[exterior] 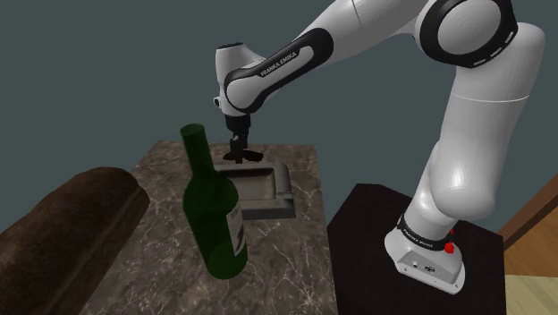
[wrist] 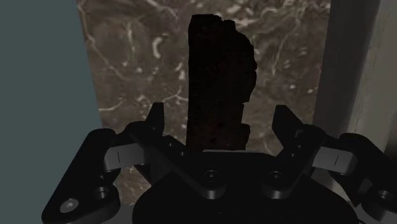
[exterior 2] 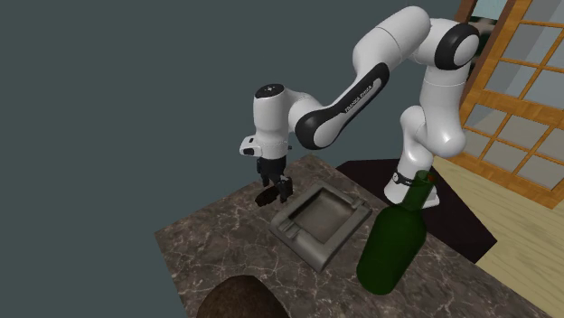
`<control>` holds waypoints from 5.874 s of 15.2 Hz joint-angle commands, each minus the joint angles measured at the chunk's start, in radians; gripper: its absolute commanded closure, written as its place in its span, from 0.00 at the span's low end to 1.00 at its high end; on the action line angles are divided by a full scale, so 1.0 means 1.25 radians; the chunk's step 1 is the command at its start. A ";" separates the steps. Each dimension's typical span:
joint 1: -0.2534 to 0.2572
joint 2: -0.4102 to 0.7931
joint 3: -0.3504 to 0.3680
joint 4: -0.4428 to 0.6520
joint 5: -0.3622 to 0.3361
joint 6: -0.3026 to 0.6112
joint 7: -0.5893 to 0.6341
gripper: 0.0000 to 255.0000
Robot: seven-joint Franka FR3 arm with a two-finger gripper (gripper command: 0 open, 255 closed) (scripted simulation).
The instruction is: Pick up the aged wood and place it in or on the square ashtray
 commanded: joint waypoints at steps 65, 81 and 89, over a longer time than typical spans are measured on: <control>0.107 -0.218 0.119 -0.167 0.044 -0.040 0.205 1.00; 0.104 -0.251 0.113 -0.097 0.049 -0.142 0.200 0.00; 0.104 -0.251 0.113 -0.097 0.049 -0.142 0.200 0.00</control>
